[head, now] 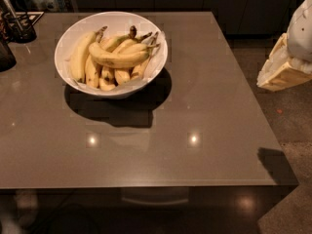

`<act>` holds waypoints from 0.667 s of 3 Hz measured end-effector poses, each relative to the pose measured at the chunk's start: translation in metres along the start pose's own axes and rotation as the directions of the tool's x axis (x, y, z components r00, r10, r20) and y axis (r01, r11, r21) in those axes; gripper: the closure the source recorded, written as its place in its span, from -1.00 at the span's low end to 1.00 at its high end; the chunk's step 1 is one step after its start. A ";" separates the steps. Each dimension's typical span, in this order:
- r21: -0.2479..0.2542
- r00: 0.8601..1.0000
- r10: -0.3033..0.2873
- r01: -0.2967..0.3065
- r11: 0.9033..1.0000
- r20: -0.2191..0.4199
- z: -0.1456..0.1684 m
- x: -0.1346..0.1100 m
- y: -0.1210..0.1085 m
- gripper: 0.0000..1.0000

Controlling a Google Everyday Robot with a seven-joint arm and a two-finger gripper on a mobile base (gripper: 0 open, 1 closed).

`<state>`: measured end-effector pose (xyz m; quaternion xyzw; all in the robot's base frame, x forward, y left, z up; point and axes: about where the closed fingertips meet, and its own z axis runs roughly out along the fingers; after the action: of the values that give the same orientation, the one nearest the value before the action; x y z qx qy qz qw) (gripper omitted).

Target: Pick banana from white bowl

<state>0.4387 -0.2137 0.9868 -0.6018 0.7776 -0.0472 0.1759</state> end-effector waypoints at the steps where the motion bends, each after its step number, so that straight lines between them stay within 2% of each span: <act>1: 0.000 1.000 0.000 0.000 1.000 0.000 0.000 0.000 0.000 1.00; 2: 0.000 1.000 0.000 0.000 1.000 0.000 0.000 0.000 0.000 0.60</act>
Offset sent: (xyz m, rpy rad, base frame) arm 0.0000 0.0000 0.0000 0.0000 0.0000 0.0000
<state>0.4387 -0.2137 0.9868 -0.6018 0.7776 -0.0472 0.1759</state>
